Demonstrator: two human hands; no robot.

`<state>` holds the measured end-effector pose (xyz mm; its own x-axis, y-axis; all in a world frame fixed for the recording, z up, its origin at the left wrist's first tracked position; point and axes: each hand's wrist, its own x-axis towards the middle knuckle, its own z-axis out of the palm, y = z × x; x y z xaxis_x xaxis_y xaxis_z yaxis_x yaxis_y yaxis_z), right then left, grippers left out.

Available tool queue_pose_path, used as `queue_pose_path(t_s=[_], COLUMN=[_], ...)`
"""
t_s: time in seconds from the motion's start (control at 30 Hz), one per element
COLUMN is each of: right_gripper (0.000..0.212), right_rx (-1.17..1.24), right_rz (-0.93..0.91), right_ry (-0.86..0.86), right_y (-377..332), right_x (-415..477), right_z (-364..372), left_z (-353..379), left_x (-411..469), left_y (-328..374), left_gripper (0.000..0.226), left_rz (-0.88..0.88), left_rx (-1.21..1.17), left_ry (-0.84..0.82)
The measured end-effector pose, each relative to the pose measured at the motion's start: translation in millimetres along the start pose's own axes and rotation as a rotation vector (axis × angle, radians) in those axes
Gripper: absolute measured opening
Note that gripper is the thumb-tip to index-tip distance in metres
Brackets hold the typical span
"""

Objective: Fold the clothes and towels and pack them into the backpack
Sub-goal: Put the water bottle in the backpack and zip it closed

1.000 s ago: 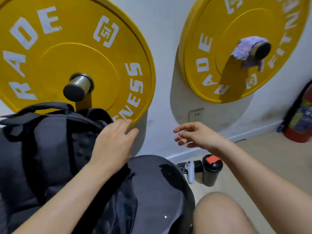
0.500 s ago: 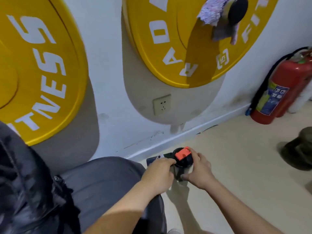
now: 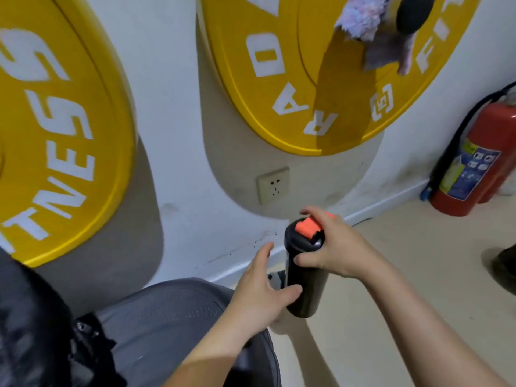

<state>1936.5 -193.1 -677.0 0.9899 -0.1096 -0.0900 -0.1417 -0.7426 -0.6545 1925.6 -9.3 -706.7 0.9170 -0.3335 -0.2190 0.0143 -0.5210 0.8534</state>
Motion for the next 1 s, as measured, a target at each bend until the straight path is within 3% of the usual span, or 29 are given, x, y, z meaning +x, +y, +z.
queue_pose_path(t_s=[0.1,0.23,0.33,0.43,0.5,0.6,0.67,0.73,0.8,0.9,1.0], right_gripper=[0.081,0.084,0.084,0.085,0.081,0.063,0.054,0.058,0.067,0.074,0.070], right_rx=[0.307,0.681,0.907,0.915,0.920,1.016,1.050,1.007,0.987,1.005,1.050], right_rz=[-0.195,-0.326,-0.324,-0.298,-0.272,-0.262,-0.299,-0.341,-0.330,-0.257,-0.237], right_ry=[-0.118,-0.168,-0.162,-0.384,-0.564,-0.650,-0.610,-0.519,-0.510,-0.499,-0.505], right_y=[-63,-131,-175,-214,-234,-261,-271,-274,-273,-268,-265], right_x=[-38,-83,-107,-130,-145,-161,-165,-164,-162,-155,-149], right_z=[-62,-85,-73,-42,-19,9,23,40,56,74,79], left_z=[-31,-77,-110,-140,-157,-182,-198,-211,-221,-235,-257], left_x=[-46,-119,-166,-207,-233,-272,-292,-307,-320,-334,-347], left_y=[43,84,96,96,93,82,66,46,27,4,-4], left_gripper=[0.098,0.095,0.081,0.064,0.062,0.057,0.055,0.048,0.054,0.084,0.055], left_rz=[0.114,0.239,0.290,0.297,0.281,0.220,0.163,0.209,0.271,0.201,0.162], left_rx=[-0.084,0.015,-0.149,-0.508,-0.595,-0.280,0.144,0.681,1.041,1.336,1.502], left_ry=[0.017,0.277,0.426,0.388,0.297,0.328,0.476,0.686,0.720,0.702,0.766])
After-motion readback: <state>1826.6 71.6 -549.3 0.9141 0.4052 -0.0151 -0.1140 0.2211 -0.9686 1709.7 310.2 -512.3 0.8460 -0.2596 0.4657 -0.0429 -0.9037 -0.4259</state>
